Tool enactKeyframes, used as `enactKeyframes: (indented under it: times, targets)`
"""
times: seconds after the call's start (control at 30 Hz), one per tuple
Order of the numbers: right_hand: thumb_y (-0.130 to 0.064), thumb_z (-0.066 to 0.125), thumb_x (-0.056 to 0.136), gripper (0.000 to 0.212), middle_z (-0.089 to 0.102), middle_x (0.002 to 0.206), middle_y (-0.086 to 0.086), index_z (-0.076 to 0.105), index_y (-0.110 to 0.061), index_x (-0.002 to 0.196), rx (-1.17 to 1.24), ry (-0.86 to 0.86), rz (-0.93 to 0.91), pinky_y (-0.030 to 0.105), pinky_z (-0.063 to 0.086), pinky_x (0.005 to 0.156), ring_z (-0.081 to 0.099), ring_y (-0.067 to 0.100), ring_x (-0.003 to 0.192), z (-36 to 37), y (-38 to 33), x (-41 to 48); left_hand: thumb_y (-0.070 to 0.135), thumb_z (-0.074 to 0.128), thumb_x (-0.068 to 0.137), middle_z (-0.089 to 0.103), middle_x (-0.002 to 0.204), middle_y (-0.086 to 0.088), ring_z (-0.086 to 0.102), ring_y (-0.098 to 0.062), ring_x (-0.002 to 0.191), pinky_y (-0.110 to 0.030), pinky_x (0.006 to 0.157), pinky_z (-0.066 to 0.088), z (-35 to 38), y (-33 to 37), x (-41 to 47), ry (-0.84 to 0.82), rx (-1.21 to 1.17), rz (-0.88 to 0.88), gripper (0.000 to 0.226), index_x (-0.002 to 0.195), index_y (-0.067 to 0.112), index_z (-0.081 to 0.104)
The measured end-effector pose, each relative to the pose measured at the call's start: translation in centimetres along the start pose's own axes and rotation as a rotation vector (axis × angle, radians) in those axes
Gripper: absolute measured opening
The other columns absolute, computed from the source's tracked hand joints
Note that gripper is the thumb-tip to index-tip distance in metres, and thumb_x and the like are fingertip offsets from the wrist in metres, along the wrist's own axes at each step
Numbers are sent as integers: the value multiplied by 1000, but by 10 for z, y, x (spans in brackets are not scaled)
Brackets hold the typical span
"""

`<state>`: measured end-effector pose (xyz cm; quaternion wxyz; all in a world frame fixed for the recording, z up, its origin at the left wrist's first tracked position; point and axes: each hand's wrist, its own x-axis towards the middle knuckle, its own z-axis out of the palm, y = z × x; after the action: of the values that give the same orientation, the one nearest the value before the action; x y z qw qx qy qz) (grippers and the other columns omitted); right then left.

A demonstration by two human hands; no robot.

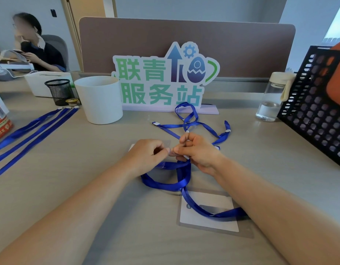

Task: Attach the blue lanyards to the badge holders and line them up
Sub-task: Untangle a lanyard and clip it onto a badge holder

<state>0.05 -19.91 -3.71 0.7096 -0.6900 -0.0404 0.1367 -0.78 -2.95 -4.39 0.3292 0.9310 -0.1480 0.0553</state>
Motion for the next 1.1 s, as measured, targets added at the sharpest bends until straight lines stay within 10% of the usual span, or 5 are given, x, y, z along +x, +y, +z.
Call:
enactKeyframes:
  times: [0.33, 0.67, 1.1]
  targets:
    - [8, 59, 84, 24, 70, 64, 6, 43, -10, 83, 2, -13, -49, 24, 54, 62, 66, 11, 54, 2, 1, -3, 23, 41, 92, 36, 61, 5, 38, -19, 65, -31, 53, 21, 5, 14, -2, 44, 355, 114, 37, 57, 19, 30]
    - [8, 58, 84, 29, 69, 69, 9, 37, -11, 79, -52, 20, -87, 17, 53, 55, 66, 9, 54, 3, 3, -5, 18, 43, 92, 56, 77, -8, 50, -24, 74, -33, 63, 35, 9, 11, -2, 60, 237, 108, 25, 79, 2, 59]
    - [6, 59, 84, 30, 72, 72, 9, 36, -13, 78, -38, 22, -104, 27, 52, 66, 66, 21, 68, 2, 4, 0, 12, 41, 92, 44, 71, 1, 39, -14, 66, -23, 56, 27, 10, 12, -3, 115, 222, 137, 20, 72, 13, 44]
